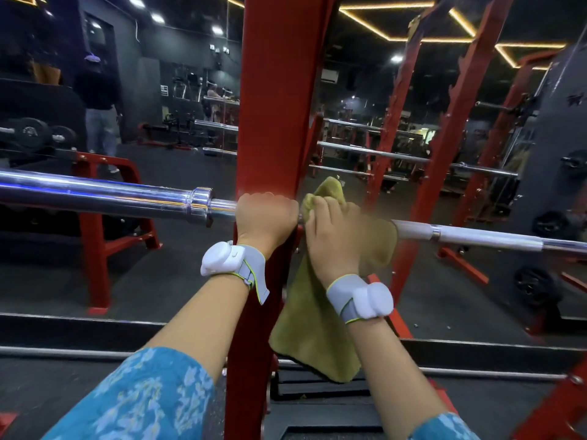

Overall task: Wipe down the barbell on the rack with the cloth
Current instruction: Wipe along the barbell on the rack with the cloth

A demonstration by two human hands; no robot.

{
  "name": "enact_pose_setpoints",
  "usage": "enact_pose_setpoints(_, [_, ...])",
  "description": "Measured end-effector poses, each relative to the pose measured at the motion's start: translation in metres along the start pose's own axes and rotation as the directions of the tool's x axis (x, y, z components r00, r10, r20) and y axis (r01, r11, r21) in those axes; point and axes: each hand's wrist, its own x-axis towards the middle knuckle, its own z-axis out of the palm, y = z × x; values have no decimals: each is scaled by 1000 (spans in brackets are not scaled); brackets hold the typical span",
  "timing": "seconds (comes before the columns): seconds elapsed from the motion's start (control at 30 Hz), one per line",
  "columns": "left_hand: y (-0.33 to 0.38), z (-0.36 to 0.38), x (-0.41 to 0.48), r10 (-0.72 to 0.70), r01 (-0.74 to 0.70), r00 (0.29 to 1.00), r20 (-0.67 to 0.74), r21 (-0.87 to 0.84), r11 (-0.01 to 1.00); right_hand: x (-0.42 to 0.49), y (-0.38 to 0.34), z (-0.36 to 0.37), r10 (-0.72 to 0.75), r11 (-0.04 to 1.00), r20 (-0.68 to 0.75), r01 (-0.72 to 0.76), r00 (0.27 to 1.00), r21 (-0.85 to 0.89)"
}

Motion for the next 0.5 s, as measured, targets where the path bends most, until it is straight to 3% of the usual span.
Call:
enact_pose_setpoints(0.07, [0, -1, -1, -2, 2, 1000, -5, -5, 1000, -5, 10, 1, -78, 997, -60, 79, 995, 17])
enact_pose_setpoints(0.13, [1, -1, 0, 2, -2, 1000, -8, -11, 1000, -6, 28, 3, -36, 999, -71, 35, 997, -16])
enact_pose_setpoints(0.2, [1, -4, 0, 3, -3, 1000, 1, -7, 1000, -3, 43, 0, 133, 991, -51, -134, 990, -22])
enact_pose_setpoints(0.3, [0, -4, 0, 0, 0, 1000, 10, -12, 1000, -2, 51, -12, 450, 877, 41, -450, 892, 167])
enact_pose_setpoints(0.43, [1, -3, -1, -1, 1, 1000, 14, -13, 1000, -27, 43, -28, 395, 826, -39, -337, 918, 452])
enact_pose_setpoints(0.5, [1, -4, 0, -2, 2, 1000, 5, -7, 1000, -48, 30, -31, 415, 769, 11, -357, 910, 531])
